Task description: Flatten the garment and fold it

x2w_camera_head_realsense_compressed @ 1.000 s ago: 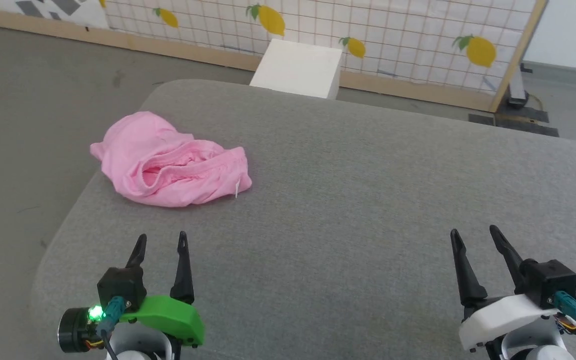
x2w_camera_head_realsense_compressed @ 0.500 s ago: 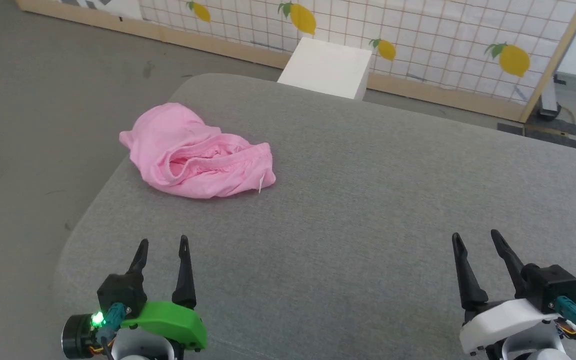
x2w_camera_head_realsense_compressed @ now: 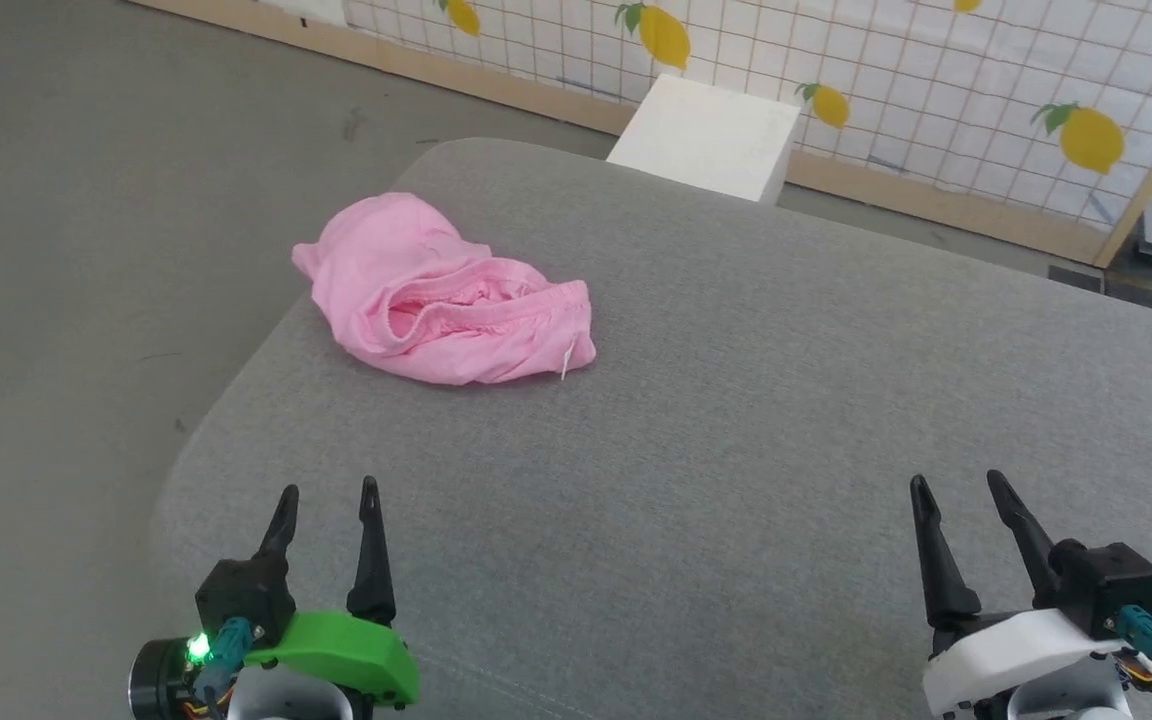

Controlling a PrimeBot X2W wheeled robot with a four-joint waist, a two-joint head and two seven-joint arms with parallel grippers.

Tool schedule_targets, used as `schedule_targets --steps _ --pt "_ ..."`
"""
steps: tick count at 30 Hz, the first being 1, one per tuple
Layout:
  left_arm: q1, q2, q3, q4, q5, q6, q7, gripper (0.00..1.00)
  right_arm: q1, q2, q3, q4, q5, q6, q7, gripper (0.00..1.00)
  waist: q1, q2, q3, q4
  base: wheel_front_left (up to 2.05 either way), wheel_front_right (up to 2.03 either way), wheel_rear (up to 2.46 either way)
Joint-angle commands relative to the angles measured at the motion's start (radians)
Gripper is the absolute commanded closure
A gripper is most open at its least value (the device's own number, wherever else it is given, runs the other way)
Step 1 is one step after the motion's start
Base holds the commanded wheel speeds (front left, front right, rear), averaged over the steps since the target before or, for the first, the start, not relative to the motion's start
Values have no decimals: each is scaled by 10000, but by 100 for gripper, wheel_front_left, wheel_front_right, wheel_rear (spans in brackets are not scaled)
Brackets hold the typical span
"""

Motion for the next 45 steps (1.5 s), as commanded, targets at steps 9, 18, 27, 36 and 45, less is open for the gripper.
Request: schedule_targets --steps 9,18,27,36,45 --pt "131 -25 -176 154 -265 169 -260 0 117 16 -95 149 168 -11 -232 0 0 0 46 376 0 0 0" --pt "147 -27 -273 335 -381 258 -451 0 151 18 -172 267 277 -12 -360 0 0 0 28 680 0 0 0" --pt "-121 -30 -393 459 -733 212 -633 0 136 20 -214 356 345 -13 -448 0 0 0 73 950 0 0 0" --pt "-2707 294 -191 1856 -1343 -470 -622 0 61 22 -301 242 202 -15 -408 0 0 0 349 1012 0 0 0" --pt "-6565 717 358 4563 -2608 -1081 1146 0 -224 22 -638 -880 -468 -15 273 0 0 0 1858 37 0 0 0"
